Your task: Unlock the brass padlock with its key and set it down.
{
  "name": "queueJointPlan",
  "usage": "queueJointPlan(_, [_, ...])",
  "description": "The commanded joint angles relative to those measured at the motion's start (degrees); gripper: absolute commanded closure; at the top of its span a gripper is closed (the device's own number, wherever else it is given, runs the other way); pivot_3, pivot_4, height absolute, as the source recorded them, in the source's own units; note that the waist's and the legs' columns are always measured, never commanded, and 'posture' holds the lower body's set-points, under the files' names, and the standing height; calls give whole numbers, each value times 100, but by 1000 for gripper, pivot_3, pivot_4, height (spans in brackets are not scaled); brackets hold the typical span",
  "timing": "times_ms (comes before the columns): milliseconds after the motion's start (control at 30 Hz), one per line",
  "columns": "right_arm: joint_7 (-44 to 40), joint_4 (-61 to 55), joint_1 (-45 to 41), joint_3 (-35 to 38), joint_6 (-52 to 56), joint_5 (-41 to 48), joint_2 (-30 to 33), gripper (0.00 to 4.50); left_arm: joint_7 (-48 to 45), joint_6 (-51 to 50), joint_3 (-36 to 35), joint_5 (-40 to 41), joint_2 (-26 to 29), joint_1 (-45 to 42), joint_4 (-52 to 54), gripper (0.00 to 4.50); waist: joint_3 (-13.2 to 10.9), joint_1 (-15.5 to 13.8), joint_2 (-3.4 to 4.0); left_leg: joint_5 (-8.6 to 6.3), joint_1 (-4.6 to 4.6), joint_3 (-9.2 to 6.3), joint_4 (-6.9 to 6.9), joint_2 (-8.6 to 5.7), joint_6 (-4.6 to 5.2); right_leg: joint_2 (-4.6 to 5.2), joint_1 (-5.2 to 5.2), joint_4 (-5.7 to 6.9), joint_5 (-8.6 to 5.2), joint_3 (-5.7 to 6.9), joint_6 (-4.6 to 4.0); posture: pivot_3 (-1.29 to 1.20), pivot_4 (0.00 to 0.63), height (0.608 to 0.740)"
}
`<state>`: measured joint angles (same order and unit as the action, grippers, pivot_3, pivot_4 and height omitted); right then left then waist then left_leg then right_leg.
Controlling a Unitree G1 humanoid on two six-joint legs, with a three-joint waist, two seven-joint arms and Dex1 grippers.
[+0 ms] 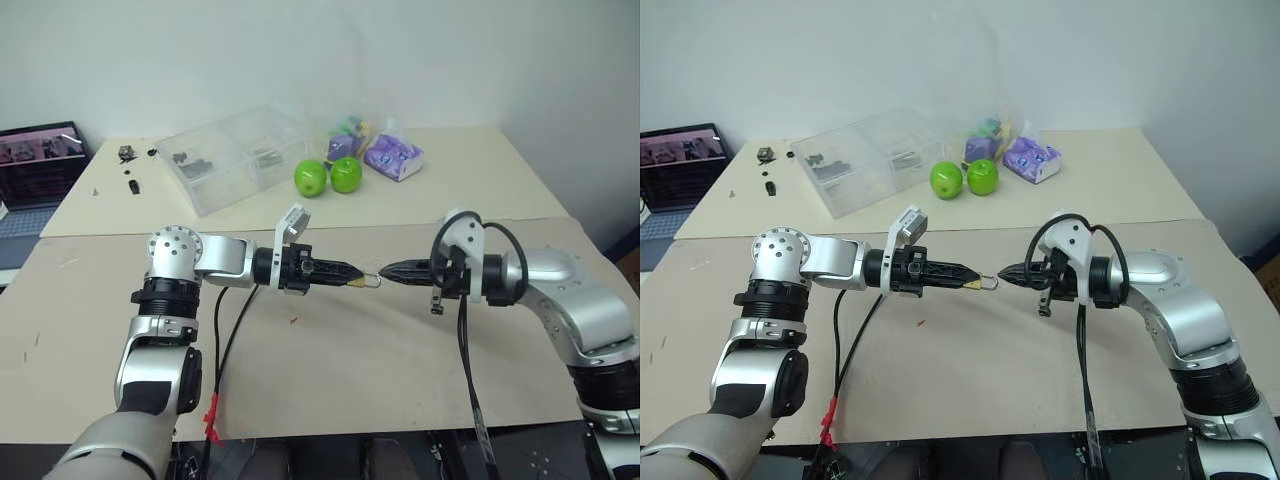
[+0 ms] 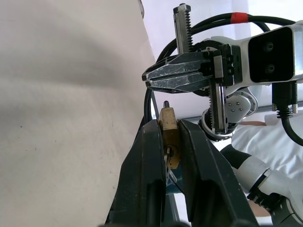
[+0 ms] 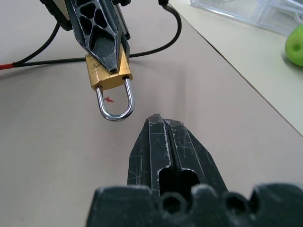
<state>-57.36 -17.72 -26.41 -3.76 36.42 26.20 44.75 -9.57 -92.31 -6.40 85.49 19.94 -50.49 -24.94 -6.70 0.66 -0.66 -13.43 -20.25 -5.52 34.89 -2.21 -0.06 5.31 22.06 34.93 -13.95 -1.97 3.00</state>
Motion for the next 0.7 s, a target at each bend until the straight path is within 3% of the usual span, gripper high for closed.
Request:
queueJointPlan(33, [-6, -256, -188, 99, 108, 173, -13, 4493, -29, -19, -39, 105, -11, -9, 158, 4477, 0, -2, 0, 0, 0, 0, 0, 0, 0, 0, 0, 0, 0, 0, 0, 0, 150, 740])
queueJointPlan(300, [-172, -731, -184, 220, 897, 965, 91, 4493, -82, -19, -19, 61, -17, -33, 145, 4477, 0, 7, 0, 0, 0, -10, -2, 1, 0, -1, 0, 0, 0, 0, 0, 0, 150, 740])
queueJointPlan(700, [-241, -890, 135, 273, 991, 1214, 340, 4493, -100, -19, -25, 21, -36, -42, 144, 4477, 0, 3, 0, -1, 0, -9, 0, -1, 2, 1, 0, 0, 0, -1, 0, 0, 150, 740])
